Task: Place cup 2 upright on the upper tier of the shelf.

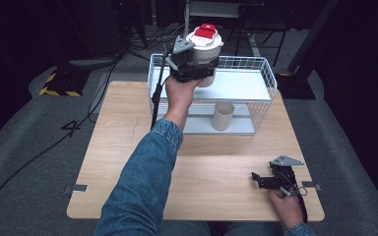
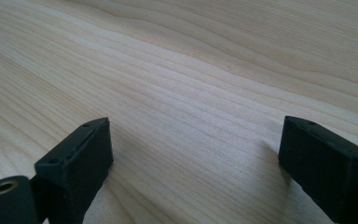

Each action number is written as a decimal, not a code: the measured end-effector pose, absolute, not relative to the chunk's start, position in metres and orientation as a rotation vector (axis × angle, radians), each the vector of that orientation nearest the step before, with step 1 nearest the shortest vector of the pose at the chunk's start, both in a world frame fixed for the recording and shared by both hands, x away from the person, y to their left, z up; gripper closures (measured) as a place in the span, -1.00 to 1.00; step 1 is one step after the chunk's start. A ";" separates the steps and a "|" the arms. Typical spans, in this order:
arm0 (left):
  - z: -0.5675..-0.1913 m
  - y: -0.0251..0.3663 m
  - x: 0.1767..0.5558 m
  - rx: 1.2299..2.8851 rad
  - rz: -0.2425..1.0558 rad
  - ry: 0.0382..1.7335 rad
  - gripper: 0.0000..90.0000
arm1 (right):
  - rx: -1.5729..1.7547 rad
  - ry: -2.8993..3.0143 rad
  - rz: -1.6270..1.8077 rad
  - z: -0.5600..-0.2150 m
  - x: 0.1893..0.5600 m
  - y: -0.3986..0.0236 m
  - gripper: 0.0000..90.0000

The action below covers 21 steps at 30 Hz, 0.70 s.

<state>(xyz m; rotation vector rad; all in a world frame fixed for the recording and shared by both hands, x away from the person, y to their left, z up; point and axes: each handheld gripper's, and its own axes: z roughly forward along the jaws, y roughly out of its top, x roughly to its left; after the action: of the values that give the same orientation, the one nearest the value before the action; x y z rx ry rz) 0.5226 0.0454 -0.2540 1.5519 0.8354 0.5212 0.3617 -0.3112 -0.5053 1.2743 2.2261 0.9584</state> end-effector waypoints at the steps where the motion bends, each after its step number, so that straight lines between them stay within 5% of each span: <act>1: -0.254 0.044 0.524 1.552 0.525 0.838 -0.71 | 1.274 2.226 0.959 -0.505 0.362 -0.311 -0.77; 21: -0.274 0.014 0.547 1.583 0.533 0.904 -0.71 | 1.275 2.226 0.959 -0.505 0.362 -0.311 -0.77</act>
<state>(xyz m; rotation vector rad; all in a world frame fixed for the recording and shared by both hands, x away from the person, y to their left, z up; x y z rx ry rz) 0.5465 0.0137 -0.2738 1.5834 0.9044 0.5327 0.3617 -0.3112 -0.5052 1.2749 2.2257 0.9585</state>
